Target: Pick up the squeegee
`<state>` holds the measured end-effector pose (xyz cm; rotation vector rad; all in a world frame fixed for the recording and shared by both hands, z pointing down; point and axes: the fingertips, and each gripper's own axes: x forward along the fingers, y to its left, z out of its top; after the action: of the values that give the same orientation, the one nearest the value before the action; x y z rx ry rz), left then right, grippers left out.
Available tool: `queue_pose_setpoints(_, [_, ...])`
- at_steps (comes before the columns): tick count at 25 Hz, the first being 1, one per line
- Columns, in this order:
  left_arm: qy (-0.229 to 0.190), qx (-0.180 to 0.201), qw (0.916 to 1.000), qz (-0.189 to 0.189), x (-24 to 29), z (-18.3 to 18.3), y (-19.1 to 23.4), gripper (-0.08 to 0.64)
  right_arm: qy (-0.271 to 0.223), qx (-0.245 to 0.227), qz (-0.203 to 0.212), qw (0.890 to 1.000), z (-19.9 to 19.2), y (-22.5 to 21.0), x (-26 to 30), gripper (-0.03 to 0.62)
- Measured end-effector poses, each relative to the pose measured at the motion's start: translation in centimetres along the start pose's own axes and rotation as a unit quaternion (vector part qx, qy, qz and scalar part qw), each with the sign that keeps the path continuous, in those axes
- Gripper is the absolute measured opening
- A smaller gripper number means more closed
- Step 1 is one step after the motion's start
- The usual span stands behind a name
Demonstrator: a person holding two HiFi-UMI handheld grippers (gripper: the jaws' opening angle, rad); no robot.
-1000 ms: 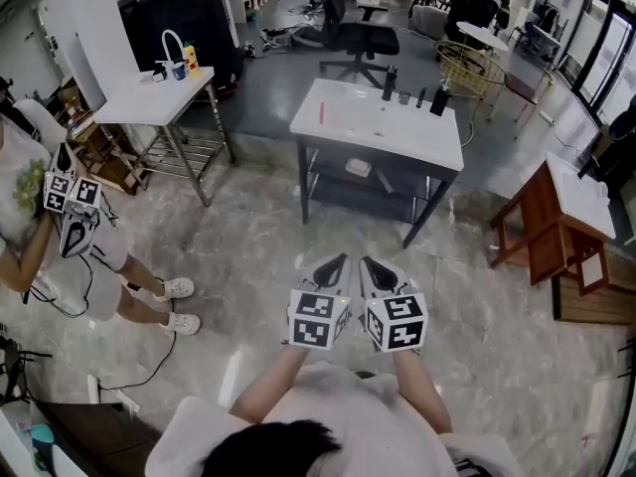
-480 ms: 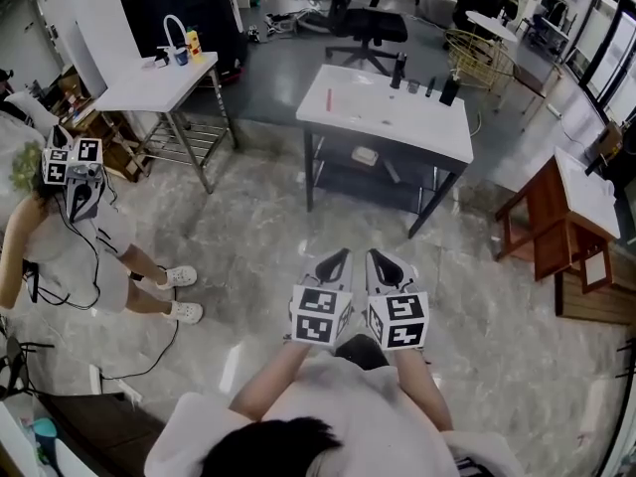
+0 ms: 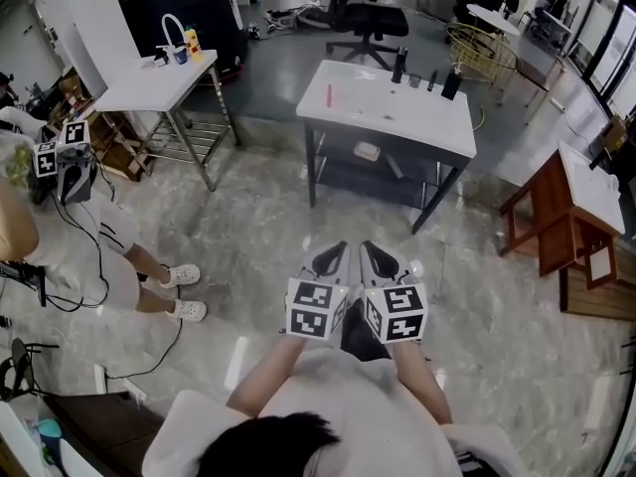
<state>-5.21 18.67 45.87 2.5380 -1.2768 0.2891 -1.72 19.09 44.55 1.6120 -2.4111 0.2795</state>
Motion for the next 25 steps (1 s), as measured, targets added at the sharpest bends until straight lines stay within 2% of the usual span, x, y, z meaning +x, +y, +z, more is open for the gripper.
queue_pose_setpoints(7, [-0.002, -0.010, 0.9998, 0.019, 1.4, 0.5, 1.4, 0.026, -0.005, -0.003, 0.002, 1.000, 0.9, -1.2, 1.6, 0.028])
queue_pose_setpoints(11, [-0.010, -0.008, 0.9999, 0.011, 2.9, 1.1, 1.3, 0.026, -0.003, -0.006, 0.005, 1.000, 1.1, -2.4, 2.8, 0.028])
queue_pose_setpoints(25, [0.009, -0.017, 0.9989, 0.042, 9.4, 2.5, 4.3, 0.026, 0.007, 0.020, 0.019, 1.000, 1.7, -7.5, 8.7, 0.028])
